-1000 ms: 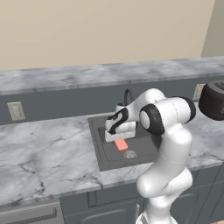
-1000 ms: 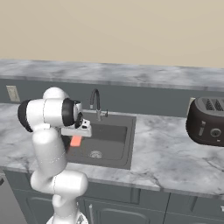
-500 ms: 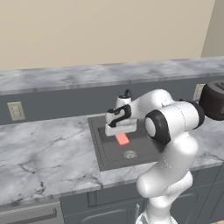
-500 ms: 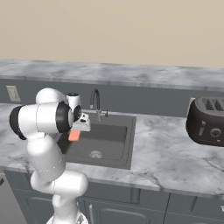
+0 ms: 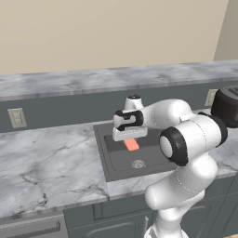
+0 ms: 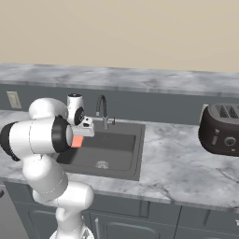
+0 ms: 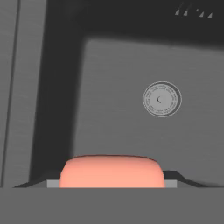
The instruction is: Pick up the bar soap and dish brush from the sink, and place them back in the cabinet, and close the cabinet doors.
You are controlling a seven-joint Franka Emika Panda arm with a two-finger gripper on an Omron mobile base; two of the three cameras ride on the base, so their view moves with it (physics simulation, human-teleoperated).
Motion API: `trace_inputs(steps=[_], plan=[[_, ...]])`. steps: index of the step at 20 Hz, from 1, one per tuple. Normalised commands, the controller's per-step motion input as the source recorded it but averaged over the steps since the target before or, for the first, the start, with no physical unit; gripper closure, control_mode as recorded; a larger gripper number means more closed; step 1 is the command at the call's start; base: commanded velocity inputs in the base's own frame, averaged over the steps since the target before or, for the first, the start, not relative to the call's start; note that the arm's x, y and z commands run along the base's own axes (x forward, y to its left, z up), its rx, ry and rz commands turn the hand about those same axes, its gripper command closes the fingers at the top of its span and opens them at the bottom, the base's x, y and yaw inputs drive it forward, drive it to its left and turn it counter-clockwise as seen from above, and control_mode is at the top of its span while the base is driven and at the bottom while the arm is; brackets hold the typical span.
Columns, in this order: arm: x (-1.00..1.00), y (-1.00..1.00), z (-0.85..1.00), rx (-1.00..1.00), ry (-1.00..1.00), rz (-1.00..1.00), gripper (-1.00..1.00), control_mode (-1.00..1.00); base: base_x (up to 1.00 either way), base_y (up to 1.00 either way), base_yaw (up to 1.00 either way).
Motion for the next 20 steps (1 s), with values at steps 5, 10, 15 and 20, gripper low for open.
trace_inputs(steps=[5, 10, 15, 20], plan=[[-0.22, -0.02, 0.33, 0.00, 0.00, 0.00, 1.00, -1.00, 0.00, 0.00, 0.00], [-0.22, -0.06, 0.35, 0.00, 0.00, 0.00, 1.00, -1.00, 0.00, 0.00, 0.00], [-0.24, -0.11, 0.37, 0.00, 0.00, 0.00, 1.00, -1.00, 0.00, 0.00, 0.00], [-0.25, -0.14, 0.37, 0.00, 0.00, 0.00, 1.00, -1.00, 0.00, 0.00, 0.00]])
